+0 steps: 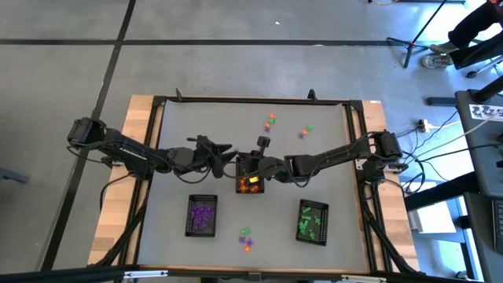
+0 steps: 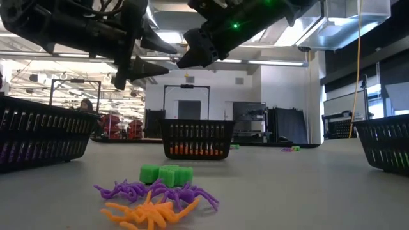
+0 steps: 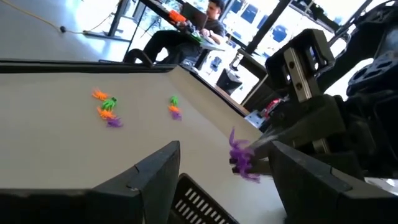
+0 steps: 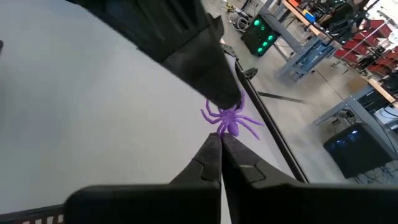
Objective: Sort Halloween decoration
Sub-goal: Put the violet spider toy into the bottom left black bin
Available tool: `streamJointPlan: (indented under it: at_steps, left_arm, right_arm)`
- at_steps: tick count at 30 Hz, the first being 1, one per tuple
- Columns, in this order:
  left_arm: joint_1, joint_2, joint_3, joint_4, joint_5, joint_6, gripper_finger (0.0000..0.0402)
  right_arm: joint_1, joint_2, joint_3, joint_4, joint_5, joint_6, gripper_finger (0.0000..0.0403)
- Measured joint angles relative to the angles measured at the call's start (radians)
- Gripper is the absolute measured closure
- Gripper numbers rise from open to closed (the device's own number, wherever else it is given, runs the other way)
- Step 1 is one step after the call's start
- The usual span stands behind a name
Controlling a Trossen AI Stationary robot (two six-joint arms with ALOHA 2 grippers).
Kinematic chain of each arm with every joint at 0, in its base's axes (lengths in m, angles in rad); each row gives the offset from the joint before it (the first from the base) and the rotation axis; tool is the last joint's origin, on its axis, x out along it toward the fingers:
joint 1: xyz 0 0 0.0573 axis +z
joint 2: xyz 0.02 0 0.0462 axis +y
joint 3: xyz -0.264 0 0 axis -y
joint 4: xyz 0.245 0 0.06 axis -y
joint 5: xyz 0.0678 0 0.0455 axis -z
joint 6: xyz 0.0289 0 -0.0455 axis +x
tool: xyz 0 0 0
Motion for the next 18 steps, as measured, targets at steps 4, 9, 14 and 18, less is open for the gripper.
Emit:
streamJointPlan:
  at_steps: [4,9,14,18]
  left_arm:
    - [0.003,0.000,0.000,0.002,0.000,-0.004,0.0165]
    - [0.002,0.003,0.003,0.002,-0.001,-0.005,0.0166]
    - [0.002,0.062,0.067,-0.015,0.027,0.000,0.0166]
    - [0.006,0.103,0.106,-0.017,0.033,0.024,0.0166]
  right_arm:
    - [0.000,0.000,0.000,0.000,-0.004,0.000,0.0402]
    - [0.000,0.000,0.000,0.010,-0.004,0.000,0.0402]
    - [0.000,0.000,0.000,0.013,-0.004,0.000,0.0402]
    - [0.001,0.000,0.000,-0.006,-0.002,0.000,0.0402]
